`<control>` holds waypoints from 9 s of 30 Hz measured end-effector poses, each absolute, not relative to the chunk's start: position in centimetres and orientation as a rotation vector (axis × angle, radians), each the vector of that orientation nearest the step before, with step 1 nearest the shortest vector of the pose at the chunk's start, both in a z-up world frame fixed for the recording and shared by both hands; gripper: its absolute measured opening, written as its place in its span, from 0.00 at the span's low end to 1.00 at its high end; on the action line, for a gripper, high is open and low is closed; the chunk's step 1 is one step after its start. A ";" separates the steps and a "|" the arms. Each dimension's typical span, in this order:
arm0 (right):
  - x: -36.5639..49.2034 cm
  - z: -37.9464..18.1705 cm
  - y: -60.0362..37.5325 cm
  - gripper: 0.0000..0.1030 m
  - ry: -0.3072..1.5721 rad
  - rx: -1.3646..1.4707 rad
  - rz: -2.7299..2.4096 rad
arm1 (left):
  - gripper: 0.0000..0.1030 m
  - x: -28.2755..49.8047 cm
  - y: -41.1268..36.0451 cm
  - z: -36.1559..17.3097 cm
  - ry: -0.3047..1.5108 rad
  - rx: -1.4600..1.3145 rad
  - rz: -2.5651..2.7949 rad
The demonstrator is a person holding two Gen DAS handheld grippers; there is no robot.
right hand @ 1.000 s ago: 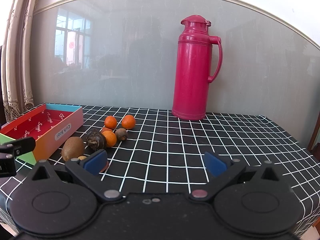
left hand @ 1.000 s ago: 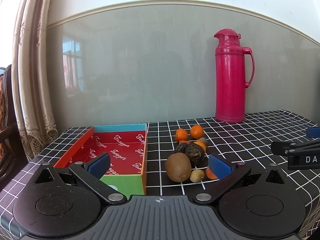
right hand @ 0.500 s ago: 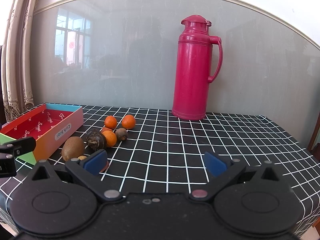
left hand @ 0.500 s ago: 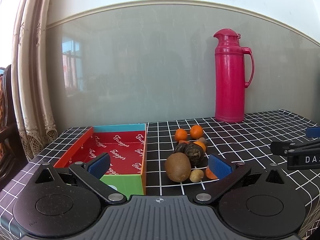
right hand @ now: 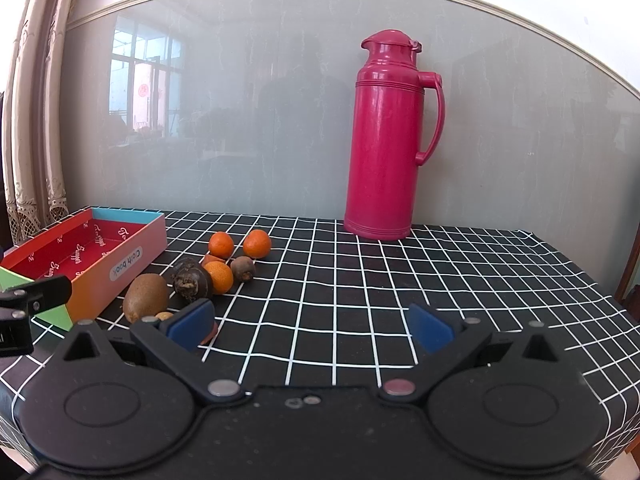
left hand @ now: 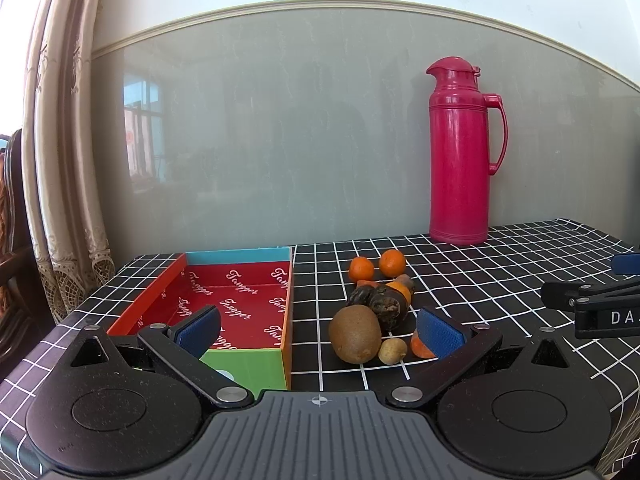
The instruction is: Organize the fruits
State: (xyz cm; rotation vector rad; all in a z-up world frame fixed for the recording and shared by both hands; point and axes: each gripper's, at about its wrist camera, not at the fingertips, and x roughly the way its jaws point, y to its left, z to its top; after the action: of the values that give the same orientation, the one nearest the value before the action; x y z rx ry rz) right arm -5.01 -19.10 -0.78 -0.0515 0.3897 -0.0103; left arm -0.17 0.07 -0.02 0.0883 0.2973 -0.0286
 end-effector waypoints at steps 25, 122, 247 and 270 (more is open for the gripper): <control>-4.6 -0.7 -20.6 1.00 0.377 -0.005 -0.099 | 1.00 3.3 -3.5 -1.7 0.366 0.112 -0.105; 1.0 -2.7 -12.0 1.00 0.394 -0.083 0.040 | 1.00 3.1 11.7 0.0 0.204 -0.178 0.140; 2.4 -1.3 -5.0 0.84 0.311 -0.206 0.149 | 1.00 3.1 17.6 -1.6 0.363 -0.035 0.238; 1.4 -2.1 -15.9 0.86 0.337 -0.121 -0.088 | 1.00 4.8 7.6 -1.0 0.328 0.054 0.062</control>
State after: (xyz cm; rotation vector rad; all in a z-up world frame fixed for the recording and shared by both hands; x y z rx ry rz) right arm 1.36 -15.93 -2.08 -0.1208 0.3366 -0.0882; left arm 4.81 7.57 -0.98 0.0536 0.3278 0.0621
